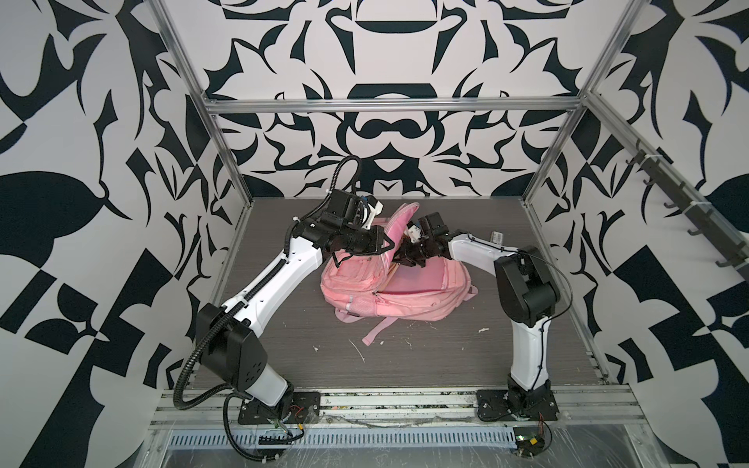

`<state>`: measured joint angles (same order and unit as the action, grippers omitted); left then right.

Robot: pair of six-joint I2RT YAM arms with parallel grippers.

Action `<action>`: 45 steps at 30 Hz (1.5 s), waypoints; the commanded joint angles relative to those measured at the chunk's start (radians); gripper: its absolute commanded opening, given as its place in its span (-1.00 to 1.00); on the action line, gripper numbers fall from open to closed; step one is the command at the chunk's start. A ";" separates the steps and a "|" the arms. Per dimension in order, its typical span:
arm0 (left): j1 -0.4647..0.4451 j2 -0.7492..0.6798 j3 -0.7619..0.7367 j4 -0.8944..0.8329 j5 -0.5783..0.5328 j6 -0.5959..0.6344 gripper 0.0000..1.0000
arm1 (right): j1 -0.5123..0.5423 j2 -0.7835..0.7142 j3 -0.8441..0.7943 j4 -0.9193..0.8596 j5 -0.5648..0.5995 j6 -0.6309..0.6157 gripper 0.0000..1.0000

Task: Pack the student bag
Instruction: 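Lower the peach pouch into the backpack with the right gripper while the left holds, then release the pouch and raise the right gripper while the left releases the flap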

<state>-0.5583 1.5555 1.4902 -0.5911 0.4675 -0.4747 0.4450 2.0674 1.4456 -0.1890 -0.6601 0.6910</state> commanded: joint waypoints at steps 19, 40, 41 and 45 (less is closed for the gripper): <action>-0.071 -0.072 -0.065 0.345 0.174 -0.048 -1.00 | 0.123 0.074 0.085 0.196 0.103 0.228 -1.00; 0.080 -0.035 -0.140 0.363 0.341 -0.130 -1.00 | 0.212 -0.179 -0.073 0.238 0.388 0.163 0.15; 0.089 -0.033 -0.142 0.360 0.339 -0.130 -1.00 | 0.212 -0.199 -0.078 0.229 0.390 0.155 0.32; 0.118 -0.034 -0.145 0.340 0.318 -0.119 -1.00 | 0.210 -0.272 -0.091 0.121 0.424 0.103 0.75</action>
<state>-0.4500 1.5391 1.3476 -0.3576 0.7296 -0.6109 0.6102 1.8904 1.3369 -0.0658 -0.2279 0.8413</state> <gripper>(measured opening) 0.130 0.846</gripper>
